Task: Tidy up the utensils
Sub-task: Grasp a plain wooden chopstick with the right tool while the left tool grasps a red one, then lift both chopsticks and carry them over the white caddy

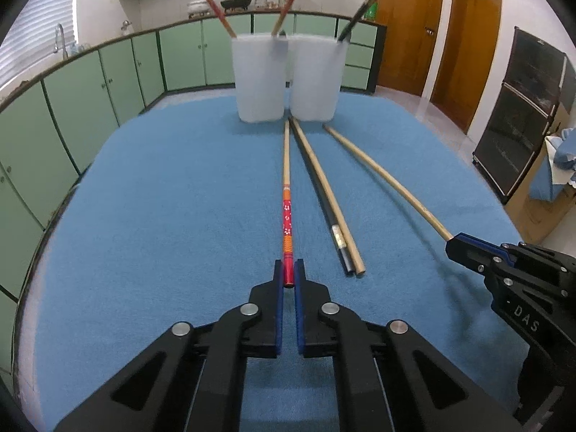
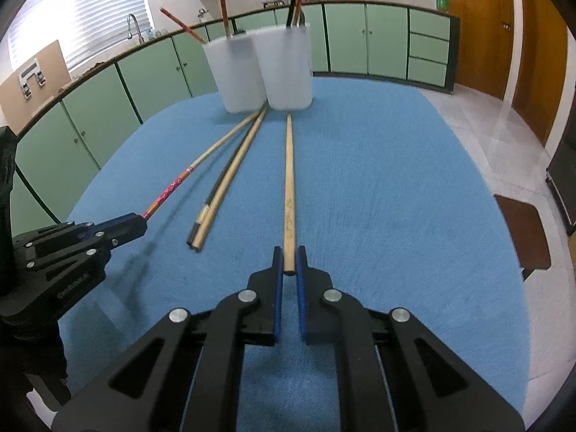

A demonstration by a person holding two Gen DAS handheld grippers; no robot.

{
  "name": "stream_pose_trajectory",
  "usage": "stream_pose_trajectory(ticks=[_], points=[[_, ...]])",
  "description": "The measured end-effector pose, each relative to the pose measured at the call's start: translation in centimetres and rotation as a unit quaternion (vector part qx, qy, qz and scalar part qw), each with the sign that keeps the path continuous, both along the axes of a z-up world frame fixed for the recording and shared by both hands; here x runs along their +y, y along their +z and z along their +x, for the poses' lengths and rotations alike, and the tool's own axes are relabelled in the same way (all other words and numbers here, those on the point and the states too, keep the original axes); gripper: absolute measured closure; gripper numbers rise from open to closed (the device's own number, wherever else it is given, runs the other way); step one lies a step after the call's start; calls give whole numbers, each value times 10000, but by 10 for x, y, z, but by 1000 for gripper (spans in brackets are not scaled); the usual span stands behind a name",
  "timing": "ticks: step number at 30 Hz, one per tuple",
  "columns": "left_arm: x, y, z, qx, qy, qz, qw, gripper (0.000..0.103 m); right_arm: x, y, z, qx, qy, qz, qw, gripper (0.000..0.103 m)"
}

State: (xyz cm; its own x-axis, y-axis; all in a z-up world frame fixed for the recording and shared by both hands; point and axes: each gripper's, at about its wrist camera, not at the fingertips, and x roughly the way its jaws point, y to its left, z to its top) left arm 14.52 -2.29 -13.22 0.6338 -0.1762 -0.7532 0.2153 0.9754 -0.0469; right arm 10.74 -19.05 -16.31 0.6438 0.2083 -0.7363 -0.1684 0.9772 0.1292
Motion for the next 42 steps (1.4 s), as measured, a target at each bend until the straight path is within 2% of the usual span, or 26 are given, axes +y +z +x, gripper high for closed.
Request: stream_pose_trajectory(ticks=[8,16,26,34,42], points=[[8,49,-13,-598,-3,-95,9982,98,-6,44,-6,-513,-8,93,9986,97],[16,102,-12,-1229,-17,-232,9921,98,-16,96,-6,-952,55,254,9951,97],[20,142,-3,-1673,-173,-348,9851,98,-19,145,13,-1136,284,557,9916,97],[14,170,28,-1837,-378,-304,9818,98,-16,193,49,-1116,607,704,9894,97],[13,204,43,-2184,-443,-258,9745,98,-12,252,81,-1505,776,701,9831,97]])
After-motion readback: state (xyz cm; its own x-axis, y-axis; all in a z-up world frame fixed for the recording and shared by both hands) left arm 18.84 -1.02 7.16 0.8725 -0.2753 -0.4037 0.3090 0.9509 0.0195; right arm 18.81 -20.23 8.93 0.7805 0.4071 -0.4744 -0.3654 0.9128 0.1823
